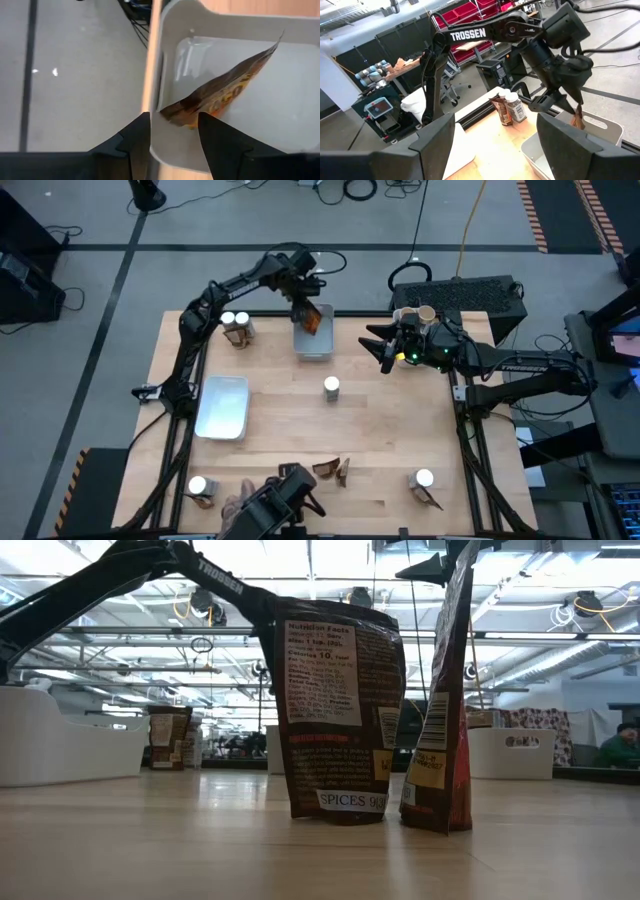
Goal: Sort spices by type
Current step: Put the orange spice pack into the gray bin
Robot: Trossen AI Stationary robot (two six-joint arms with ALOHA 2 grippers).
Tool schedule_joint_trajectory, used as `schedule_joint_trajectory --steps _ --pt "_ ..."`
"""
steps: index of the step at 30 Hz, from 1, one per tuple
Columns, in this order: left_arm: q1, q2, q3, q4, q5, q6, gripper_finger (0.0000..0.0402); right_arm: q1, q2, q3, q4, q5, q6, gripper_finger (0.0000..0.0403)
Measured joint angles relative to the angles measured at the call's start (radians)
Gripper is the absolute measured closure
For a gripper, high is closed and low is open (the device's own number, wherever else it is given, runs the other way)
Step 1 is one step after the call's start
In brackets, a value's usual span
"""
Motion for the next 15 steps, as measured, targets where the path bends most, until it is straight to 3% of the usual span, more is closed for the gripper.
schedule_joint_trajectory --steps 4,10,13,15 --pt "0.0 0.0 0.049 -0.018 -0.051 0.0 0.0233 0.0 0.0 0.0 0.0 -0.003 0.0 0.014" --pt "0.009 0.0 0.147 -0.071 -0.216 -0.012 0.0233 0.0 0.0 0.0 0.0 -0.003 0.0 0.014" --pt "0.026 -0.014 0.195 -0.128 -0.215 -0.077 0.0233 0.0 0.0 0.0 0.0 -0.003 0.0 0.014" --pt "0.038 -0.035 0.206 -0.144 -0.16 -0.157 0.0233 0.0 0.0 0.0 0.0 -0.003 0.0 0.014"
